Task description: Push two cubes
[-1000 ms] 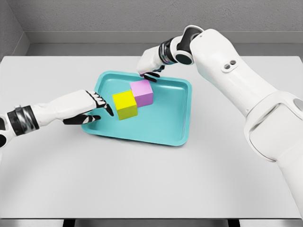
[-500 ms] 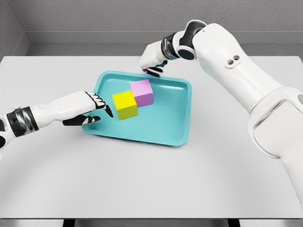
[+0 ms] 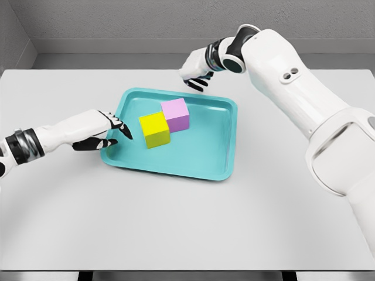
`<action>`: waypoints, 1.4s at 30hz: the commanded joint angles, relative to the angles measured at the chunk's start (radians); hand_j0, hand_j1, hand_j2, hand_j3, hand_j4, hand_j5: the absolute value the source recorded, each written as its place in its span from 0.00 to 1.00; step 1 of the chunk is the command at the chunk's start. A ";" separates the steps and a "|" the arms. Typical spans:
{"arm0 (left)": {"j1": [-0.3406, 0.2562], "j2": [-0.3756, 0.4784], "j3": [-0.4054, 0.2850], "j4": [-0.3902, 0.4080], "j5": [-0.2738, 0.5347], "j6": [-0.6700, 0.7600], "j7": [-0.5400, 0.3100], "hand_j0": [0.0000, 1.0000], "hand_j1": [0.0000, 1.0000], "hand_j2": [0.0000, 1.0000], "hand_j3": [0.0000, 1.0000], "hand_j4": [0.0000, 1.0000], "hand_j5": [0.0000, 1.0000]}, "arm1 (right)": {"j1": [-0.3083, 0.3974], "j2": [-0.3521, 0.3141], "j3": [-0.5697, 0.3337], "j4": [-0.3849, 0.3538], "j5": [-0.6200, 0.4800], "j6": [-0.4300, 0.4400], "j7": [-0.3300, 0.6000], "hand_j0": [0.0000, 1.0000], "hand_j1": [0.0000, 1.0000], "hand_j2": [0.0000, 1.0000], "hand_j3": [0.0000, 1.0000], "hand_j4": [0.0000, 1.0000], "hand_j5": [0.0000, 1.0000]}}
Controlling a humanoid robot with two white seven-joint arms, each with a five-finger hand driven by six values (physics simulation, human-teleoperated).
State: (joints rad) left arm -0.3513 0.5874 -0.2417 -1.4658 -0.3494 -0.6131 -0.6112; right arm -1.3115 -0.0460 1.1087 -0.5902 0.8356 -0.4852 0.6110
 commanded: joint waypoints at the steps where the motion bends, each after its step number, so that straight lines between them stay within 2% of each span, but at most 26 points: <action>1: -0.005 -0.004 -0.001 0.036 0.004 0.002 0.000 0.57 0.57 0.57 0.57 0.57 0.57 | -0.002 -0.028 -0.001 0.000 0.000 -0.003 0.000 0.12 0.12 0.12 0.12 0.12 0.12; 4: -0.026 -0.008 -0.001 0.078 0.006 0.002 0.000 0.57 0.57 0.57 0.57 0.57 0.57 | -0.020 -0.078 0.002 0.000 0.000 -0.009 0.000 0.12 0.12 0.12 0.12 0.12 0.12; 5: -0.060 -0.011 -0.007 0.110 0.004 0.002 0.000 0.57 0.57 0.57 0.57 0.57 0.57 | -0.020 -0.106 0.003 0.000 0.000 -0.009 0.000 0.12 0.12 0.12 0.12 0.12 0.12; 6: -0.092 -0.040 -0.008 0.176 -0.002 0.002 0.000 0.57 0.57 0.57 0.57 0.57 0.57 | -0.021 -0.132 0.007 0.003 0.000 -0.010 0.000 0.13 0.13 0.13 0.13 0.13 0.13; 7: -0.110 -0.044 -0.008 0.197 -0.005 0.002 0.000 0.57 0.57 0.57 0.57 0.57 0.57 | -0.021 -0.146 0.010 0.004 0.002 -0.019 0.000 0.13 0.13 0.13 0.13 0.13 0.13; 10: -0.163 -0.092 -0.010 0.252 -0.011 0.002 0.000 0.57 0.57 0.57 0.57 0.57 0.57 | -0.020 -0.172 0.019 0.004 0.002 -0.126 0.000 0.13 0.13 0.13 0.13 0.13 0.13; 13: -0.244 -0.152 -0.010 0.358 -0.060 0.002 0.000 0.57 0.57 0.57 0.57 0.57 0.57 | -0.020 -0.161 0.020 -0.011 0.000 -0.126 0.000 0.14 0.14 0.14 0.14 0.14 0.14; 16: -0.288 -0.208 -0.010 0.417 -0.095 0.002 0.000 0.57 0.57 0.57 0.57 0.57 0.57 | -0.020 -0.160 0.016 -0.031 -0.001 -0.126 0.000 0.14 0.14 0.14 0.14 0.14 0.14; 19: -0.314 -0.258 -0.010 0.466 -0.108 0.002 0.000 0.56 0.56 0.56 0.56 0.56 0.56 | -0.018 -0.161 0.017 -0.112 -0.003 -0.126 0.000 0.14 0.14 0.14 0.14 0.14 0.14; 22: -0.348 -0.293 -0.008 0.513 -0.137 0.002 0.000 0.55 0.55 0.55 0.55 0.55 0.55 | -0.015 -0.169 0.060 -0.137 -0.095 -0.126 0.000 0.14 0.14 0.14 0.14 0.14 0.14; 24: -0.360 -0.308 -0.007 0.518 -0.140 0.002 0.000 0.55 0.55 0.55 0.55 0.55 0.55 | -0.015 -0.170 0.062 -0.140 -0.107 -0.126 0.000 0.14 0.14 0.14 0.14 0.14 0.14; 29: -0.414 -0.347 -0.008 0.598 -0.145 0.002 0.000 0.55 0.55 0.55 0.55 0.55 0.55 | -0.014 -0.178 0.074 -0.135 -0.119 -0.126 0.000 0.14 0.14 0.14 0.14 0.14 0.14; 31: -0.434 -0.377 -0.004 0.639 -0.189 0.002 0.000 0.55 0.55 0.55 0.55 0.55 0.55 | -0.014 -0.178 0.076 -0.135 -0.119 -0.126 0.000 0.13 0.13 0.13 0.13 0.13 0.13; 34: -0.453 -0.386 -0.002 0.670 -0.192 0.002 0.000 0.55 0.55 0.55 0.55 0.55 0.55 | -0.011 -0.199 0.076 -0.140 -0.141 -0.126 0.000 0.13 0.13 0.13 0.13 0.13 0.13; 36: -0.466 -0.388 -0.001 0.687 -0.194 0.002 0.000 0.54 0.54 0.54 0.54 0.54 0.54 | -0.011 -0.233 0.111 -0.189 -0.182 -0.126 0.000 0.13 0.13 0.13 0.13 0.13 0.13; 40: -0.485 -0.400 0.001 0.733 -0.194 0.002 0.000 0.51 0.51 0.51 0.51 0.51 0.51 | -0.012 -0.321 0.181 -0.352 -0.308 -0.126 0.000 0.13 0.13 0.13 0.13 0.13 0.13; 42: -0.486 -0.402 0.001 0.743 -0.195 0.002 0.000 0.51 0.51 0.51 0.51 0.51 0.51 | -0.011 -0.330 0.209 -0.384 -0.345 -0.126 0.000 0.13 0.13 0.13 0.13 0.13 0.13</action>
State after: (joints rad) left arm -0.8376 0.1895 -0.2434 -0.7397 -0.5507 -0.6136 -0.6113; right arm -1.3223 -0.3505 1.2879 -0.9193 0.5415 -0.6128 0.6110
